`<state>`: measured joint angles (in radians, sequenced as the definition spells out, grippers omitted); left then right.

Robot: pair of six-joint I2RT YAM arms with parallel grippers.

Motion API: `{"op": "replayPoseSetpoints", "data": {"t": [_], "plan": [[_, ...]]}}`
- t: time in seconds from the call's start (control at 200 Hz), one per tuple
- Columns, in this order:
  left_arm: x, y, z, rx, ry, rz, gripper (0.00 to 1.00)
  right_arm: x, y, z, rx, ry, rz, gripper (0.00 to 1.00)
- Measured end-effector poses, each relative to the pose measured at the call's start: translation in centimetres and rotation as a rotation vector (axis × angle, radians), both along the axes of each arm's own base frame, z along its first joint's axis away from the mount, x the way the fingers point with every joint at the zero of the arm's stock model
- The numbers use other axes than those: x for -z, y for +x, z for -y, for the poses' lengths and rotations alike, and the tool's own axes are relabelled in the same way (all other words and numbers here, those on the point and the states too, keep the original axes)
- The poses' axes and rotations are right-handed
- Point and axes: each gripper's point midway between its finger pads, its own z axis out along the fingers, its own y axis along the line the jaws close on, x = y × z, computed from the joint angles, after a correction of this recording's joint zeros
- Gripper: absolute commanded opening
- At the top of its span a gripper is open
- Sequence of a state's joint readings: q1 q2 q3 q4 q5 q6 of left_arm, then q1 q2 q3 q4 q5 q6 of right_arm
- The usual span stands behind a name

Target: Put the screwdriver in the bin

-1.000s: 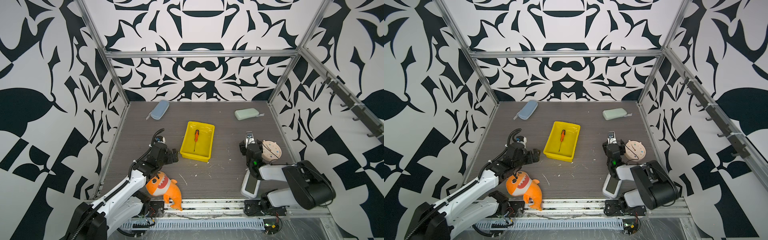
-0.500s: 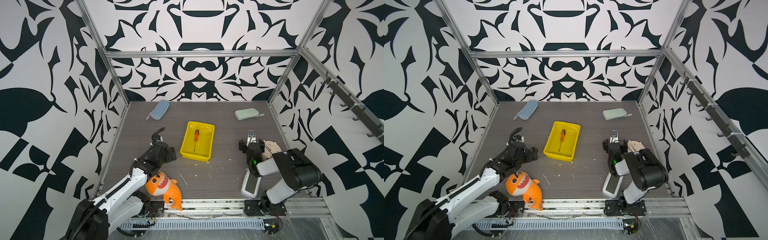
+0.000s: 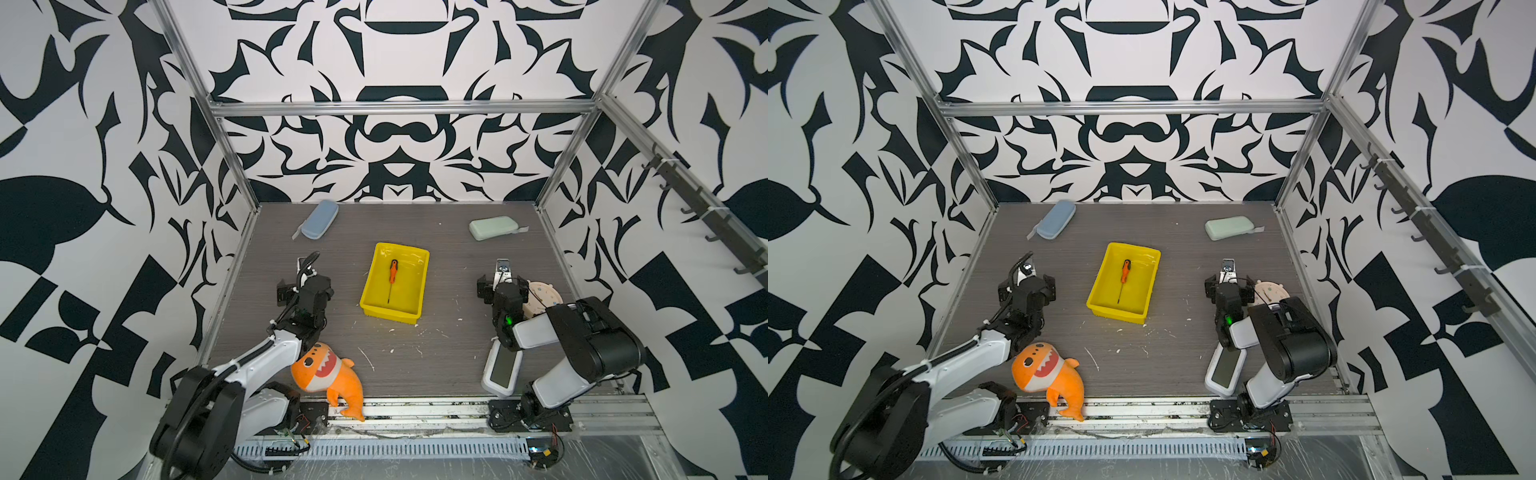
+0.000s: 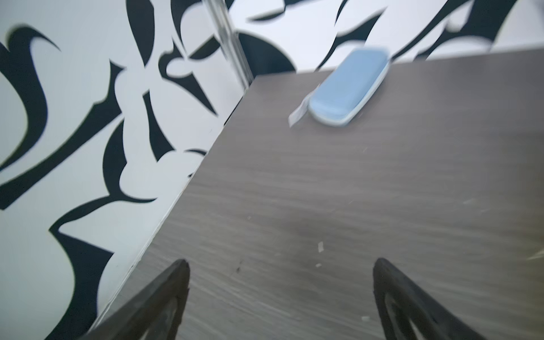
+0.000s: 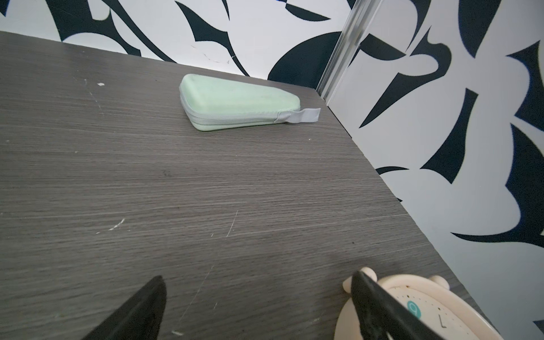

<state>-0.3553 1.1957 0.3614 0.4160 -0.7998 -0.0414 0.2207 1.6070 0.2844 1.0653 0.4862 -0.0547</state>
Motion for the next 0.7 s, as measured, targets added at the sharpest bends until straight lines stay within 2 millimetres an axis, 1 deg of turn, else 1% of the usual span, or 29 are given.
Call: {"op": "replayPoseSetpoints", "data": {"t": [0.065, 0.155, 0.3, 0.45, 0.49, 0.615, 0.7], "plan": [[0.6, 0.4, -1.0, -0.012, -0.007, 0.005, 1.00, 0.0, 0.0, 0.0, 0.000, 0.000, -0.001, 1.00], [0.8, 1.1, -2.3, -0.029, -0.047, 0.060, 1.00, 0.0, 0.0, 0.0, 0.000, 0.000, 0.000, 1.00], [1.7, 1.8, -3.4, -0.028, -0.089, 0.097, 1.00, 0.0, 0.0, 0.0, 0.000, 0.000, -0.002, 1.00], [1.4, 3.0, -4.5, -0.025, -0.139, 0.165, 1.00, 0.1, 0.0, 0.0, 0.000, -0.001, -0.003, 1.00], [1.8, 3.2, -4.7, -0.021, -0.151, 0.177, 1.00, 0.1, 0.0, 0.0, 0.000, -0.001, -0.003, 1.00], [4.2, 3.4, -4.8, -0.002, -0.167, 0.145, 1.00, 0.1, 0.0, 0.1, 0.002, -0.001, -0.003, 1.00], [4.4, 3.6, -4.5, 0.006, -0.179, 0.124, 1.00, 0.1, 0.0, 0.1, 0.002, -0.001, -0.003, 1.00]]}}
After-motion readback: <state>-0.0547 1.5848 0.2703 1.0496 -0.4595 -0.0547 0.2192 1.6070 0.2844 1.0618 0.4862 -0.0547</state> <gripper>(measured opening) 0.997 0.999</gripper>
